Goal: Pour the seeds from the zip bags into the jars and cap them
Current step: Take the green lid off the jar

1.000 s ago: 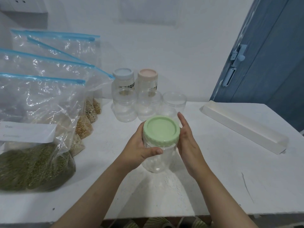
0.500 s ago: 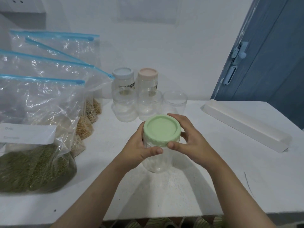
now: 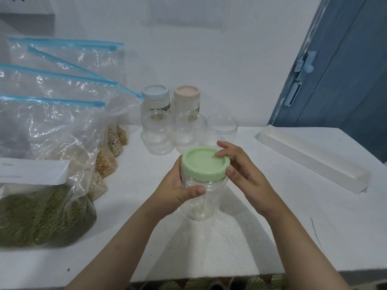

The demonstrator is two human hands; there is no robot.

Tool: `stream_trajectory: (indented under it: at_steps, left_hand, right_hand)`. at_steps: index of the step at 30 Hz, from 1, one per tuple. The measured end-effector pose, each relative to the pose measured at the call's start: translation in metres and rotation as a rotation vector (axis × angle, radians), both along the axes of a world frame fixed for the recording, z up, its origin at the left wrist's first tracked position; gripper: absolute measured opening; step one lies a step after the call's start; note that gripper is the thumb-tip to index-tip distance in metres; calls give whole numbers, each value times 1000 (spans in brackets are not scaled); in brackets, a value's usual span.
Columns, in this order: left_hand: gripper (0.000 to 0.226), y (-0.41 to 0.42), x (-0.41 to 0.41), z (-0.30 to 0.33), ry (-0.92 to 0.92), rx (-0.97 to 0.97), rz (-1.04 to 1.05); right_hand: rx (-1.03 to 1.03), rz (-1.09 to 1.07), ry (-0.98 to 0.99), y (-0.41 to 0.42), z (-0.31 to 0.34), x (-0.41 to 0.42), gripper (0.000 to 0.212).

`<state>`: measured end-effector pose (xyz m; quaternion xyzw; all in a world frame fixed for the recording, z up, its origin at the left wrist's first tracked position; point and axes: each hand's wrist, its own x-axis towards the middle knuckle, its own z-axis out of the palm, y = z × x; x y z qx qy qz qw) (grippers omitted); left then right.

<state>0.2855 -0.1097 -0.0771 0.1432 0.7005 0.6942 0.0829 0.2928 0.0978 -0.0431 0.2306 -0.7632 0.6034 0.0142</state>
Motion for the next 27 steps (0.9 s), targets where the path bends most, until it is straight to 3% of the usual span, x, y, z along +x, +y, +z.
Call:
stream_trajectory:
  at_steps: [4,11,16,18,20,23,25,27]
  left_hand:
    - [102,1,1,0,16,5,-3]
    - [105,3,1,-3,62,-11,-4]
    - [93,14,-3,-7,148,-36,126]
    - [100,18,-10,-9,170,-38,165]
    - [110,23,-18,-10,179,-32,196]
    - [107,32,-29,-10,198,-17,242]
    - [101,38,-36,-9,219,1,278]
    - [97,42,-43,-11,234,15,314]
  right_hand:
    - [110,0,98,-4,-2,6,48]
    - [-63,-36,104,-11,7,3,32]
    - [-274,-303,231,-17,14,-5,37]
    - [-310,-480,272,-16,15,-12,36]
    - [-375,-625,239,-10,15,-25,28]
    - [-382,-729,85,5,4,-53,16]
    - [-304,-723,-23,17,-12,-72,9]
    - [-167,-715,-83,27,-30,-86,15]
